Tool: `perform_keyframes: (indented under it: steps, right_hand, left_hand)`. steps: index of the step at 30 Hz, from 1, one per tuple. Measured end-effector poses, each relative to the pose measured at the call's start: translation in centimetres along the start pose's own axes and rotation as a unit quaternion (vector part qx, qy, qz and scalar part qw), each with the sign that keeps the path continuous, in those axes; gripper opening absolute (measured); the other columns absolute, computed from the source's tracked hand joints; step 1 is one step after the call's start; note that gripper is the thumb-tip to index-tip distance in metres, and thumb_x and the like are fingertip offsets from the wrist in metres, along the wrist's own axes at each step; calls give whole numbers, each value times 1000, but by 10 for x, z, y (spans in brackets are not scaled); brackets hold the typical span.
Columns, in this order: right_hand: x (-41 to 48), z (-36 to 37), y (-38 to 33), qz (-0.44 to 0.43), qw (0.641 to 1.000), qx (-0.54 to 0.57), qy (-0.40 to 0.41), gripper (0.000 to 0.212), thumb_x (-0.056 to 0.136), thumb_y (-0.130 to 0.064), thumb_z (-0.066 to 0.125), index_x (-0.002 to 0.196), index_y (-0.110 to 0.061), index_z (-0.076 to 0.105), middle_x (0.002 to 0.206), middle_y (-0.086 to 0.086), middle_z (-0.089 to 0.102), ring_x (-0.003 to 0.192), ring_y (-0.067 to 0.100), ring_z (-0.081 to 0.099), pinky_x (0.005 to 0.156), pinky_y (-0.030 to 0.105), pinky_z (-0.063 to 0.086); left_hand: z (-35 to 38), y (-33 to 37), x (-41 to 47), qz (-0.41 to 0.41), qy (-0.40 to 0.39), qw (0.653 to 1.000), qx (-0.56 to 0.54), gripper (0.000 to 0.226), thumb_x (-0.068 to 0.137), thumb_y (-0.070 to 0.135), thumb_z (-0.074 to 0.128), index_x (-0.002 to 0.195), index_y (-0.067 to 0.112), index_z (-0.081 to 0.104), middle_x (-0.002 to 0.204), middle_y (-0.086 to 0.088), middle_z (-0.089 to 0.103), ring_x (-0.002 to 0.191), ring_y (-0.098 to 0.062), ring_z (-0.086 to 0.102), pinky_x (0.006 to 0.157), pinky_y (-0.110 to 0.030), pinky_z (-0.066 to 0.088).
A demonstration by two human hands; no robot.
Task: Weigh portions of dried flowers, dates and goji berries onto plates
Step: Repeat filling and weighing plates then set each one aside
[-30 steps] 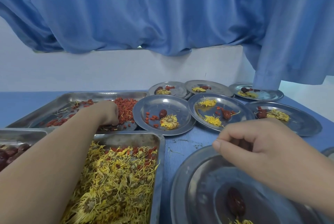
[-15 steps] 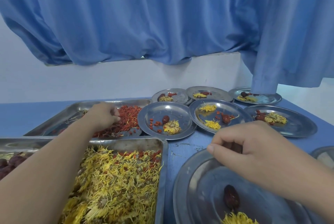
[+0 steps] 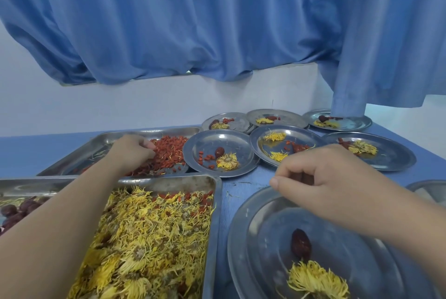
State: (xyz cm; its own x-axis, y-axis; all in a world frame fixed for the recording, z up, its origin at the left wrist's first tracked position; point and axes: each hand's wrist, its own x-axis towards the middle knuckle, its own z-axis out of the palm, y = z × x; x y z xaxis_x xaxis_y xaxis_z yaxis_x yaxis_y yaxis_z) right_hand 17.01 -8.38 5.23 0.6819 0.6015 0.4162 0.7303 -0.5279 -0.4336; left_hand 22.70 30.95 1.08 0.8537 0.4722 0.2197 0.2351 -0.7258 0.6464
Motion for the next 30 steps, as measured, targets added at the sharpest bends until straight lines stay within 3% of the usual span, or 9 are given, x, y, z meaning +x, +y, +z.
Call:
perform_keyframes:
  steps: [3, 7, 13, 19, 22, 24, 28, 30]
  right_hand:
    - [0, -3, 1, -1, 1000, 3, 9, 31, 83, -43, 55, 65, -18, 59, 53, -10, 53, 50, 6, 45, 51, 17, 37]
    - [-2, -7, 1, 3, 1000, 7, 22, 30, 83, -43, 57, 64, -19, 59, 51, -10, 51, 48, 5, 44, 51, 15, 38]
    - [-6, -27, -15, -2, 999, -42, 34, 28, 83, -45, 56, 66, -24, 65, 55, -9, 58, 51, 6, 50, 53, 18, 41]
    - [-35, -55, -45, -45, 994, 9, 98, 25, 81, -44, 58, 74, -22, 69, 58, -4, 60, 50, 4, 48, 49, 17, 38]
    - [-58, -58, -46, -38, 994, 28, 99, 26, 82, -41, 59, 72, -19, 68, 60, -2, 60, 52, 4, 48, 51, 20, 38]
    - [-75, -55, -42, -25, 995, 36, 85, 26, 83, -38, 60, 71, -16, 66, 62, 0, 60, 54, 6, 50, 53, 20, 39]
    - [-110, -42, -27, 12, 997, 25, 74, 31, 83, -43, 55, 68, -18, 62, 57, -4, 55, 52, 3, 46, 51, 16, 35]
    - [-125, -33, -20, 20, 996, 18, 82, 30, 84, -44, 53, 65, -22, 60, 56, -9, 53, 54, 6, 47, 51, 16, 35]
  left_hand:
    - [-3, 6, -7, -60, -22, 981, -183, 3, 88, -2, 63, 86, -2, 64, 80, -12, 65, 69, -21, 63, 60, -26, 56]
    - [-10, 31, -25, -135, -109, 855, -488, 8, 90, -3, 58, 97, 1, 57, 82, -11, 59, 62, -15, 61, 55, -20, 56]
    - [-8, 78, -78, -159, -185, 761, -602, 15, 76, -7, 62, 89, 1, 59, 79, -18, 67, 61, -18, 67, 55, -23, 58]
    - [5, 113, -140, -165, -243, 689, -662, 16, 76, -6, 62, 90, -2, 62, 80, -19, 66, 64, -18, 64, 57, -23, 58]
    - [16, 134, -168, -169, -240, 702, -649, 12, 85, -9, 58, 95, -2, 59, 80, -17, 63, 66, -19, 61, 56, -22, 57]
    - [24, 146, -185, -156, -235, 731, -621, 10, 90, -9, 54, 94, -2, 60, 78, -16, 64, 68, -19, 60, 55, -22, 56]
    - [36, 164, -210, -76, -219, 824, -516, 15, 89, -8, 60, 96, 3, 67, 84, -14, 71, 71, -18, 68, 62, -25, 58]
    - [42, 168, -217, -13, -192, 893, -406, 19, 88, -4, 62, 96, 10, 71, 87, -8, 74, 74, -14, 71, 70, -27, 59]
